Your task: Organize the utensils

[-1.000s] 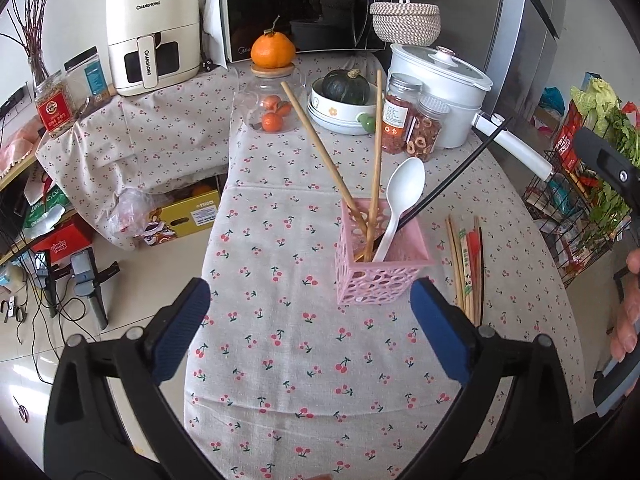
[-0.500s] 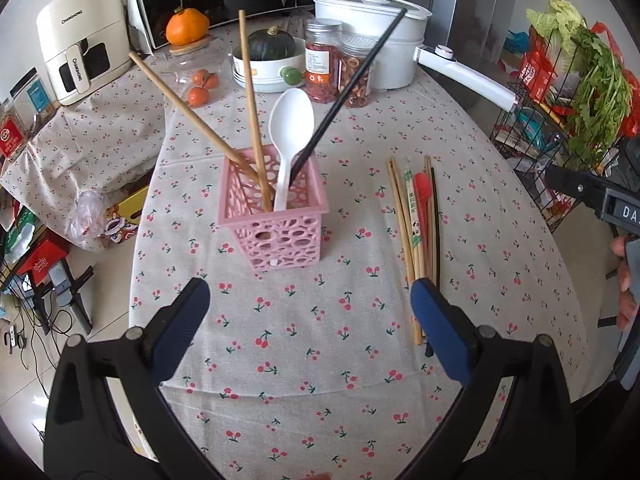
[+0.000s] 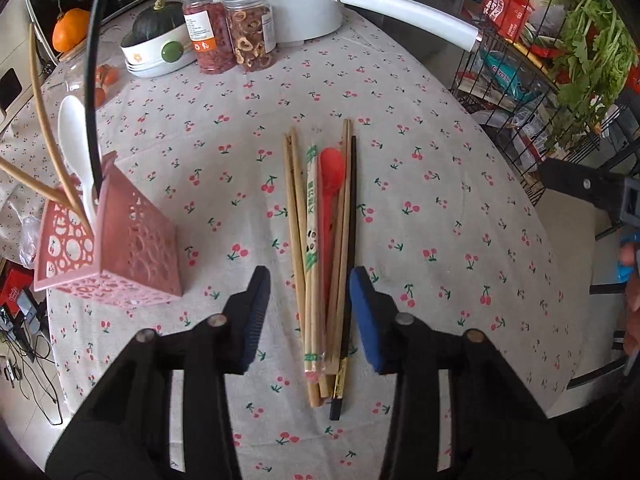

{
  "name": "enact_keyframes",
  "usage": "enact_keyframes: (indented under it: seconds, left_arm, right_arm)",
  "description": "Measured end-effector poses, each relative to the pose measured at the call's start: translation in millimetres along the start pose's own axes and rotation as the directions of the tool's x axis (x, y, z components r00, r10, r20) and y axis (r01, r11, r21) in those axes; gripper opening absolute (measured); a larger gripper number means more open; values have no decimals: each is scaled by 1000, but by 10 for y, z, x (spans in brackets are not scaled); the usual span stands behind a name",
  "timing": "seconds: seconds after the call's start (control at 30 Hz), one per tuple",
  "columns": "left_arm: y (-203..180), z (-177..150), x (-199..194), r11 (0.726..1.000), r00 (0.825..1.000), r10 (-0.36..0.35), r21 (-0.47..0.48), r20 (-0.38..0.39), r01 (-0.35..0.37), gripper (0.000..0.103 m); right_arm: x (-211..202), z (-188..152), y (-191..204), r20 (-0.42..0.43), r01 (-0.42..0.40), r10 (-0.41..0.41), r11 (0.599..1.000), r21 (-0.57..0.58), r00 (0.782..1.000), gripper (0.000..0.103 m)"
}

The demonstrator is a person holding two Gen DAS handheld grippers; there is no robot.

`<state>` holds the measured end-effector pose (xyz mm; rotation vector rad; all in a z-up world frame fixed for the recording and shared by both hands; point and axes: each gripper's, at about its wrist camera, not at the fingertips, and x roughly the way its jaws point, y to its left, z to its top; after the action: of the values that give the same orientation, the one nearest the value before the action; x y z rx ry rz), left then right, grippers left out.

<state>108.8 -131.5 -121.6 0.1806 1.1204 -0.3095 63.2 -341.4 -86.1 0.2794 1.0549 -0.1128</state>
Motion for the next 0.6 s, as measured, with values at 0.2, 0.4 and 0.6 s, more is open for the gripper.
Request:
enact_keyframes:
  seconds: [0.2,0.4,0.6]
  left_arm:
    - [-64,396,367,993,995,95,-68,1,-95,19]
    - [-94,604,644,984,989,141,-101,-35,-144,12]
    - [-125,637,734,985,991,121,-116,-51,-126,12]
  right_arm:
    - [68,39,-77,-15,8,-8,1000,12,1000,97]
    - [68,55,-77,-15,1,-2,1000,-16,1000,97]
    - [84,47,-123,-31,-21,21,1000,-12,999,97]
